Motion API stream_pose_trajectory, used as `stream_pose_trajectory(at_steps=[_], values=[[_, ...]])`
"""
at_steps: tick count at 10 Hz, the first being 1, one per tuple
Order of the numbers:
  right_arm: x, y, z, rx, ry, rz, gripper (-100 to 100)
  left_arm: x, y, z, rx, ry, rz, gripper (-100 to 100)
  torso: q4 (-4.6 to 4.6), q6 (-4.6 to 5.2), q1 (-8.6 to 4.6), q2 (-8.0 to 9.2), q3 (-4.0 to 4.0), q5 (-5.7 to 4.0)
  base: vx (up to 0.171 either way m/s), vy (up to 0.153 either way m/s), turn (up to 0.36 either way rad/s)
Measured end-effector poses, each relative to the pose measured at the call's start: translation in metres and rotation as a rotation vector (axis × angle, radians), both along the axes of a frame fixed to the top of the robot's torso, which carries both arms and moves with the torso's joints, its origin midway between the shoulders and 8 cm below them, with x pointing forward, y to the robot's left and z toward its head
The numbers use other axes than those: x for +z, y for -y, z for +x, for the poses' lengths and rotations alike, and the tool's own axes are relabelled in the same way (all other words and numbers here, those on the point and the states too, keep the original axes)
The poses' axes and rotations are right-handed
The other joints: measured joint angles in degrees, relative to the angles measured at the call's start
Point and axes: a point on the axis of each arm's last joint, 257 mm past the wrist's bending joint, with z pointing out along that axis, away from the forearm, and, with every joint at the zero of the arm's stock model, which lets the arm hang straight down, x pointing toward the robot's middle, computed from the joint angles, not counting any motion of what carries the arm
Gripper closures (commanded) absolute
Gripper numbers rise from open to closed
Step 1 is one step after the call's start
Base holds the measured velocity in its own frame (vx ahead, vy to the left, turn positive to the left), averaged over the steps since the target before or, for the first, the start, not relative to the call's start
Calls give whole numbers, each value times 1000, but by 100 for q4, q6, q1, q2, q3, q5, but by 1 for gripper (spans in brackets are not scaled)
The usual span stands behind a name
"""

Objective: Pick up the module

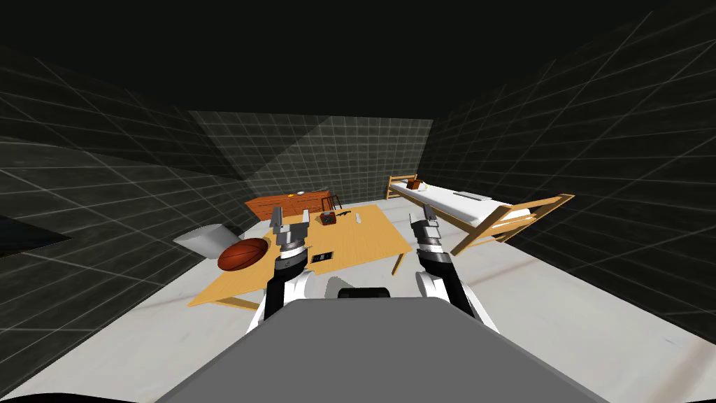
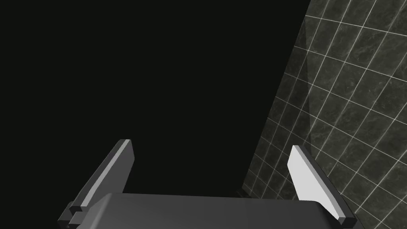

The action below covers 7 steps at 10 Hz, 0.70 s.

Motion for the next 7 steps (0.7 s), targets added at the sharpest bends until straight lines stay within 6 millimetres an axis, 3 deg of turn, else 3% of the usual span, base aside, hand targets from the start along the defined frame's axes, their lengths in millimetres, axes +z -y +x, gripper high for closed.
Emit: stream_pose_trajectory(at_steps=[4, 7], values=[[0, 0, 0, 0, 0, 0, 0, -18, -10, 28, -17, -97, 50, -100, 6, 2, -17, 28, 16, -4, -80, -49, -138], [0, 0, 0, 0, 0, 0, 0, -44, -33, 62, -5, -209, 50, -100, 8, 2, -21, 37, 21, -5, -103, -61, -191]])
